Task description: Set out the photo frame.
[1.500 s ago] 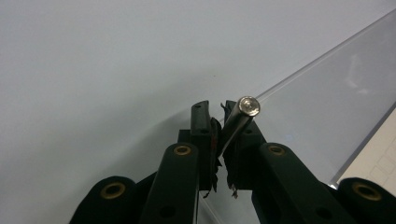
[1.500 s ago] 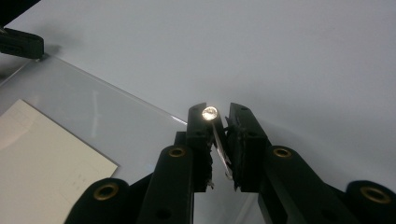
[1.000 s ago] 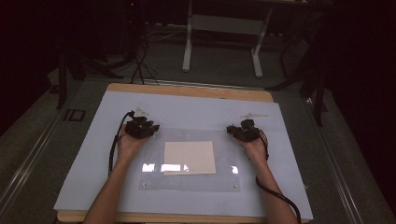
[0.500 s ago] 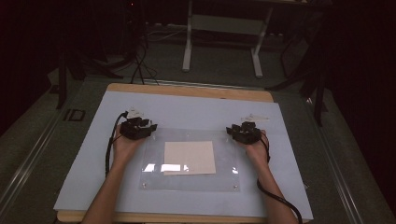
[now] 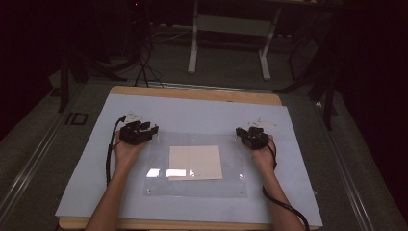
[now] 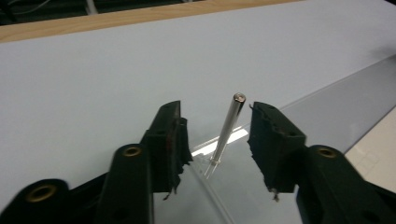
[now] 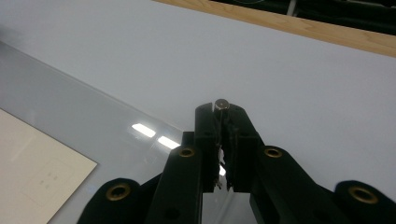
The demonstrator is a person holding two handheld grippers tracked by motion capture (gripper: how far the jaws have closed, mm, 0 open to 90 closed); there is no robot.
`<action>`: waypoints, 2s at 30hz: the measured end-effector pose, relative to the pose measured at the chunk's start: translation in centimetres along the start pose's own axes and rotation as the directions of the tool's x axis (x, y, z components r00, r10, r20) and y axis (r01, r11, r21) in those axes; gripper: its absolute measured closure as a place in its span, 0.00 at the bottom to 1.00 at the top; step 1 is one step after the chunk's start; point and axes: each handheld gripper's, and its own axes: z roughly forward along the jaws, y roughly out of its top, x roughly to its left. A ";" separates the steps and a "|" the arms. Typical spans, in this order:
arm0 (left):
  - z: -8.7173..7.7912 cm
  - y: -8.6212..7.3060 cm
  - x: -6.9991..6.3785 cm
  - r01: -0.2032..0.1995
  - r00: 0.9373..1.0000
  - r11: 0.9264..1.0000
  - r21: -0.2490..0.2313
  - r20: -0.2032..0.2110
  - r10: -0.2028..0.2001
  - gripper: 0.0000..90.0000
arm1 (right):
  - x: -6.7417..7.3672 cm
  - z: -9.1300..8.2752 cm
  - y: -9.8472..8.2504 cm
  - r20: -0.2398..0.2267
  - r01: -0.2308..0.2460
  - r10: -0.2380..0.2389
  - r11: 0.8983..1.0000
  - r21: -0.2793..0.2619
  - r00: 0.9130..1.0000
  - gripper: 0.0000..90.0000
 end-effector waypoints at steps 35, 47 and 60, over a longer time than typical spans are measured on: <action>1.1 -0.3 -0.4 0.018 0.999 0.998 -0.059 0.045 -0.015 0.93 | -0.4 -0.1 0.3 -0.030 -0.028 0.028 1.000 0.000 0.999 0.94; 1.6 0.1 0.9 0.109 0.988 0.994 -0.031 0.118 -0.104 0.92 | -1.0 0.4 1.6 -0.043 -0.129 0.133 0.987 0.097 0.990 0.94; 3.3 1.9 2.0 0.164 0.978 0.985 0.053 0.124 -0.170 0.95 | -2.2 1.6 2.4 -0.071 -0.175 0.184 0.978 0.115 0.980 0.95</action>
